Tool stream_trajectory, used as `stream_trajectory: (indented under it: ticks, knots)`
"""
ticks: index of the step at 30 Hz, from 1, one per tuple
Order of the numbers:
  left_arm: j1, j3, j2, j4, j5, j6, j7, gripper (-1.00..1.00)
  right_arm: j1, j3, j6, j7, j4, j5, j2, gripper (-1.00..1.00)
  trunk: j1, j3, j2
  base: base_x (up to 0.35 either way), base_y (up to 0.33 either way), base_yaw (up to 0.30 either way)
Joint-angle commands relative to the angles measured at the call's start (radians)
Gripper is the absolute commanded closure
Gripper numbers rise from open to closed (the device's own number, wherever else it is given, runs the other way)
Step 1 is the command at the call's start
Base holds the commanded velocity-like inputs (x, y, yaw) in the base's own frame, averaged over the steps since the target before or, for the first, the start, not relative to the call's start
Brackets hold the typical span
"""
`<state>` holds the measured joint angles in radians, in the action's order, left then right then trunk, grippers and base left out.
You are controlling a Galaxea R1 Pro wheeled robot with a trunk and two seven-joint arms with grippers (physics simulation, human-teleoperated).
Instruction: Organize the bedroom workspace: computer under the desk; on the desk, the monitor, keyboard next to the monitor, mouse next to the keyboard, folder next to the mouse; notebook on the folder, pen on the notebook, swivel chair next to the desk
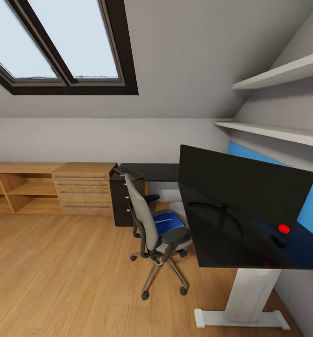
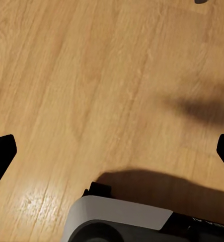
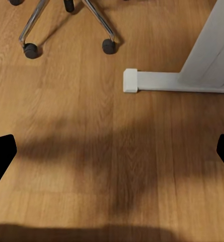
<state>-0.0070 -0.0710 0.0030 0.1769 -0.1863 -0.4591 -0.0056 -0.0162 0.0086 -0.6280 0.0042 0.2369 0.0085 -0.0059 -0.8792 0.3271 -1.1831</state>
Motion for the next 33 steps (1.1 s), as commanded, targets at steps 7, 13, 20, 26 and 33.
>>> stream_trajectory:
  ticks: [7,13,20,26,33]
  knots:
    - [-0.001,-0.004,-0.003,0.005,0.002,0.000,-0.001,-1.00,-0.001,0.001,-0.002,0.001,-0.001,0.001,0.000,-1.00,-0.027,0.023,-0.050,0.000,0.000,0.000]
    - [-0.001,-0.004,-0.004,0.005,0.003,0.026,-0.002,-1.00,-0.001,0.001,-0.002,0.000,-0.002,0.001,0.000,-1.00,-0.050,0.042,-0.092,0.000,0.067,0.000]
    - [-0.001,-0.004,-0.005,0.006,0.005,0.049,-0.003,-1.00,-0.001,0.001,-0.002,0.000,-0.001,0.001,0.000,-1.00,-0.077,0.064,-0.141,0.000,0.314,0.000]
    - [-0.001,-0.004,-0.005,0.006,0.005,0.049,-0.004,-1.00,-0.001,0.001,-0.002,0.000,-0.001,0.001,0.000,-1.00,-0.100,0.083,-0.183,0.000,0.341,0.000]
    - [-0.001,-0.003,-0.005,0.006,0.007,0.050,-0.005,-1.00,-0.001,0.001,-0.002,0.000,-0.001,0.001,0.000,-1.00,-0.127,0.105,-0.232,-0.046,0.336,0.000]
